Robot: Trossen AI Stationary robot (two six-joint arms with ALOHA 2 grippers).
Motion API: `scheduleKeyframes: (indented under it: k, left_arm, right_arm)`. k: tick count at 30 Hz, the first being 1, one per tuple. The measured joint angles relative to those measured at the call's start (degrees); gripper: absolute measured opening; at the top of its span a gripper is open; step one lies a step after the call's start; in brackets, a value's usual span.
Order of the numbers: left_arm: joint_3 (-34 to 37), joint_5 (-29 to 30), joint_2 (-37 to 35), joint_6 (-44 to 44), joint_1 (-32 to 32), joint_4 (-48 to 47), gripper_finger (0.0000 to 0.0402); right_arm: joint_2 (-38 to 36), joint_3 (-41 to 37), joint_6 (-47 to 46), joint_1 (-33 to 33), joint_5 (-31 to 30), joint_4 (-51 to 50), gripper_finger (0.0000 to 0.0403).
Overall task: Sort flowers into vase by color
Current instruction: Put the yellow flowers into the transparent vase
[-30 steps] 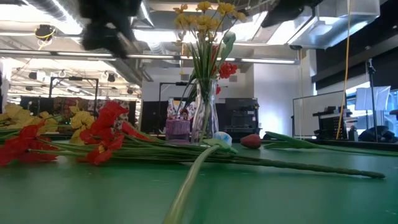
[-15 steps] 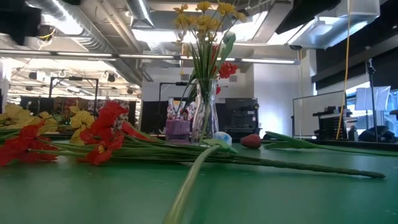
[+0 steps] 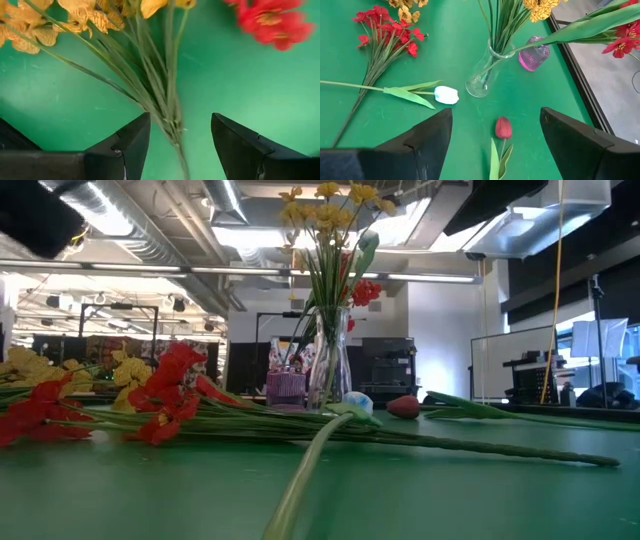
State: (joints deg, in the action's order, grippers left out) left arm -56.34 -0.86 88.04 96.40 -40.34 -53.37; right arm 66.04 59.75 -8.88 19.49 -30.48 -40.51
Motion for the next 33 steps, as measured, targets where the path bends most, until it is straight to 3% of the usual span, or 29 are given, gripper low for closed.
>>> scheduleKeyframes:
  k: [9, 17, 23, 33]
  left_arm:
    - [0.0, -7.29, 6.63, -2.01, -0.02, 0.03, 0.0225]
    - [0.0, -6.95, 6.61, 0.03, 0.04, 1.59, 0.0273]
    - [0.12, -5.77, 6.61, 0.71, -0.3, 3.23, 0.0286]
    - [9.83, -8.99, 6.05, 2.13, -0.28, 18.7, 0.0283]
  right_arm:
    - [0.0, 0.0, -0.02, 0.0, 0.02, 0.09, 0.0301]
    - [0.02, -0.02, 0.0, 0.0, 0.02, 0.09, 0.0301]
    - [0.02, -0.02, 0.0, 0.0, 0.04, 0.09, 0.0301]
    - [0.05, -0.03, -0.03, 0.0, 0.04, 0.09, 0.0301]
